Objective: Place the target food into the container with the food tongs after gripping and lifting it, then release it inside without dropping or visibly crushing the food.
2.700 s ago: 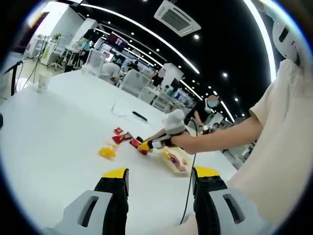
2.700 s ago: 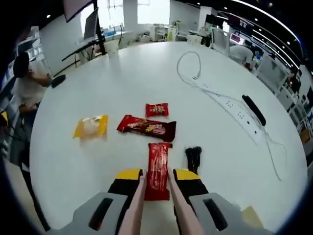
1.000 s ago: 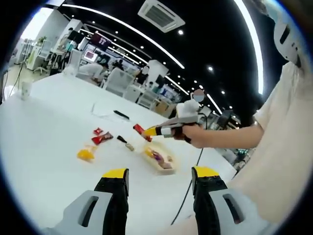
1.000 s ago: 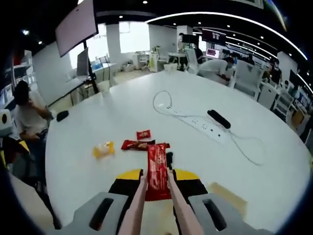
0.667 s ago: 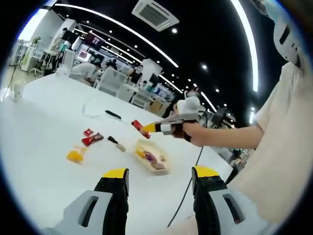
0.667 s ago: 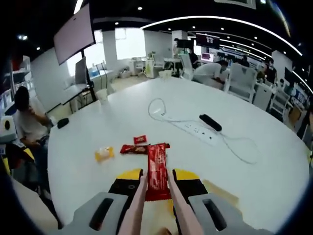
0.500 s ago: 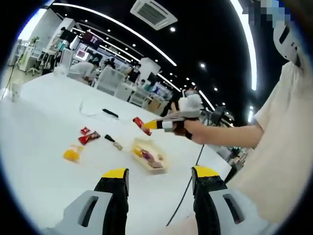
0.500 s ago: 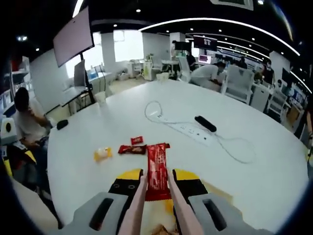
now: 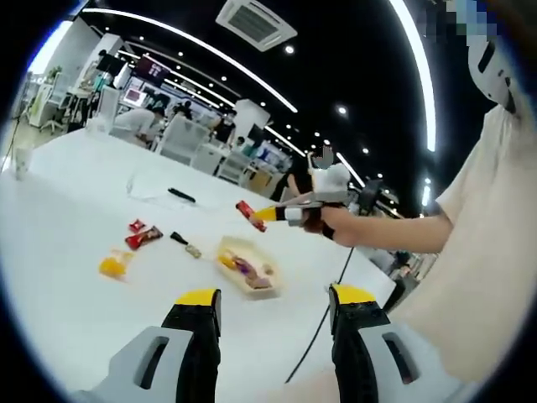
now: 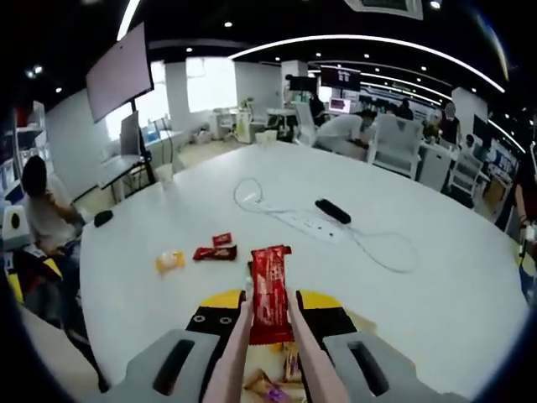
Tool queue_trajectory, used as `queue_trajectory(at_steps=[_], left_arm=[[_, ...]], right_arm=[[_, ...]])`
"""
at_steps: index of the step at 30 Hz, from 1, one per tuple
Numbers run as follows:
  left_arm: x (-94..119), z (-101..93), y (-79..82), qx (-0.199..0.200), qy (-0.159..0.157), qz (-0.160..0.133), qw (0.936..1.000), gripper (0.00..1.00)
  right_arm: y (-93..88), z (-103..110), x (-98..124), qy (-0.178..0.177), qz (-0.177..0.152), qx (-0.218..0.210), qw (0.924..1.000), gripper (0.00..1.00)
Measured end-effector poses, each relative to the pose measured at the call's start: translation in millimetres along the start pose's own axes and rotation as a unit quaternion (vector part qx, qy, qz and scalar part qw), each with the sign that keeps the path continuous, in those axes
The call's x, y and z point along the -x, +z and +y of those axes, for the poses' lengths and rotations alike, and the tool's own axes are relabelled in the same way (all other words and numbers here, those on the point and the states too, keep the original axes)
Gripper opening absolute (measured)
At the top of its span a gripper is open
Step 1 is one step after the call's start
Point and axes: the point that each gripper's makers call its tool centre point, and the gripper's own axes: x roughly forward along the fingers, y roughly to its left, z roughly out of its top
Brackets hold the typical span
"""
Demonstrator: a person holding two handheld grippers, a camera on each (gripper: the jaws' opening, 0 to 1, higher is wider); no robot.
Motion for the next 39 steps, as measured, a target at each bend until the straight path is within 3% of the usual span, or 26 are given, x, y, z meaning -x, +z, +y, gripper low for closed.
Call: queue_trajectory(at_steps=[26, 39], left_arm=[[-16, -17.6, -5.1, -0.009, -0.031, 0.015, 0.9994, 0.51], [-16, -17.5, -5.0, -0.010, -0.033, 0.016, 0.9993, 0.51]], right_arm=[[-21.5, -30, 26, -0.036, -0.003, -0.033, 0.9988, 0.22], [-19.0, -32, 30, -0.044, -0.010, -0.035, 0.9984, 0.22]])
